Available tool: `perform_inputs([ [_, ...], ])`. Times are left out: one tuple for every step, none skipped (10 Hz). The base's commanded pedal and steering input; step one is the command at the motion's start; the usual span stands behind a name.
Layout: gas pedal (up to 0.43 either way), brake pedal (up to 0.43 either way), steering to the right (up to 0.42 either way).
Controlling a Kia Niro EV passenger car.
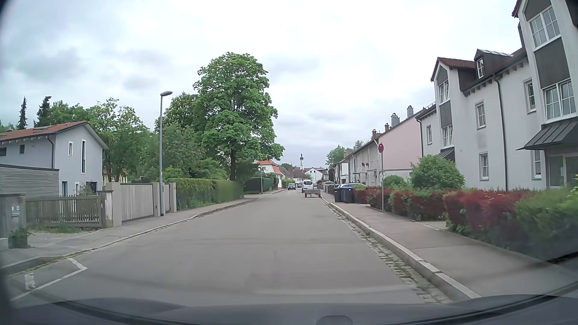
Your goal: Follow the waypoints while adhering to traffic rules and regulations
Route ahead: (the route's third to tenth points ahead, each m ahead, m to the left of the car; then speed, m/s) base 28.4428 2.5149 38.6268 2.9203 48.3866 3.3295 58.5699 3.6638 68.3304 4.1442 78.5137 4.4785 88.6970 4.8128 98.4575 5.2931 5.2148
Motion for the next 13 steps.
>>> perform_inputs([
  [0.047,0.0,-0.003],
  [0.047,0.0,-0.003],
  [0.047,0.0,-0.002],
  [0.047,0.0,-0.002],
  [0.047,0.0,-0.002],
  [0.047,0.0,-0.001],
  [0.047,0.0,0.001],
  [0.059,0.0,0.001],
  [0.059,0.0,0.001],
  [0.059,0.0,-0.001],
  [0.059,0.0,-0.004],
  [0.059,0.0,-0.003],
  [0.059,0.0,0.0],
])
